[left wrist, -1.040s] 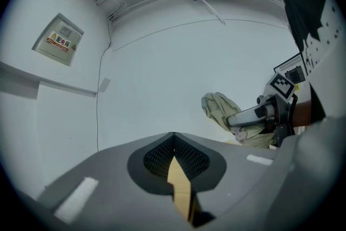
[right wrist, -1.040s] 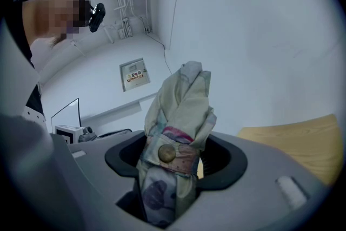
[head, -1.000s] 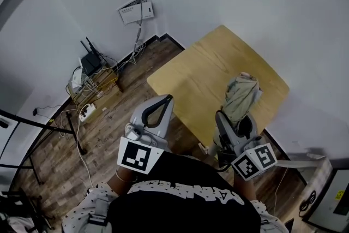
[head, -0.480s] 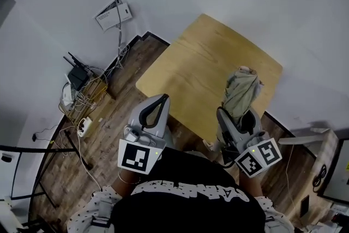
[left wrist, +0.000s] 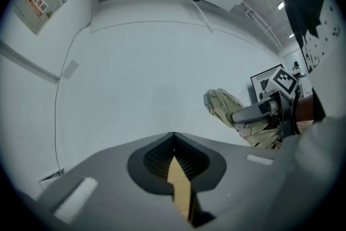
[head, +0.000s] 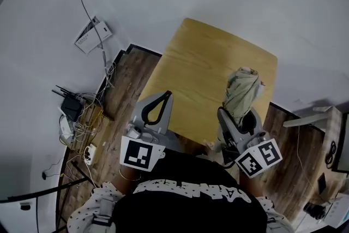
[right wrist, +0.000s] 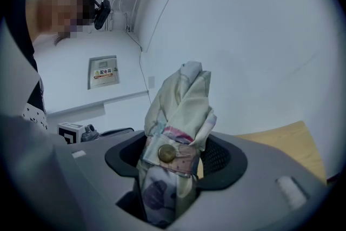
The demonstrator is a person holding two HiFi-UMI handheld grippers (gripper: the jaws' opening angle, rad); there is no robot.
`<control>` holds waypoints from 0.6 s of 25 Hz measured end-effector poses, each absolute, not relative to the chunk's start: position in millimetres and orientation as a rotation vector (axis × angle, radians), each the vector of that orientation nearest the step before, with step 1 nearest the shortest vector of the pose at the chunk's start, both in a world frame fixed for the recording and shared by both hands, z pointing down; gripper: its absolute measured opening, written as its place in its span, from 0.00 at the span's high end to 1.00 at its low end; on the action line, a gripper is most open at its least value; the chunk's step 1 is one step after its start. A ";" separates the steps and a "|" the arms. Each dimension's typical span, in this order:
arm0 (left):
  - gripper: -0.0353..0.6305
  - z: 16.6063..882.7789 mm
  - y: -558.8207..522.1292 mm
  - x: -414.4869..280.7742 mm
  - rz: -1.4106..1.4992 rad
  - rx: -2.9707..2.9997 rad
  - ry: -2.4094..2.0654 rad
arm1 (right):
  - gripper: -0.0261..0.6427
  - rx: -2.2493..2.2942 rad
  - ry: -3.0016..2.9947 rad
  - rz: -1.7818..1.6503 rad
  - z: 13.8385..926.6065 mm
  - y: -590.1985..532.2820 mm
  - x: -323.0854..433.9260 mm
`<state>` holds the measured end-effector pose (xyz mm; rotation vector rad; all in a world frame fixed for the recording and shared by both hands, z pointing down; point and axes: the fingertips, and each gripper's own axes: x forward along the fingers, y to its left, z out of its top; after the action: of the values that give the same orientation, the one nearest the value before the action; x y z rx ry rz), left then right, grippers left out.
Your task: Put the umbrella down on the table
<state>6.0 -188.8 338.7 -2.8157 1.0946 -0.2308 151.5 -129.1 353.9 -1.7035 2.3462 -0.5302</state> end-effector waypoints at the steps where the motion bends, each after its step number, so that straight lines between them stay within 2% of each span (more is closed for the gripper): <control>1: 0.95 337.3 -195.0 7.5 -0.229 -2.818 1.069 | 0.53 -1.722 2.329 -0.526 353.6 -132.9 151.5; 15: 0.95 342.6 -262.6 7.0 -0.188 -2.905 0.788 | 0.53 -1.952 2.128 -0.498 356.8 -173.8 136.7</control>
<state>7.0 -262.6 342.6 -2.9051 0.7877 -0.1878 136.7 -173.8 356.8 -1.9517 2.1284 -0.4983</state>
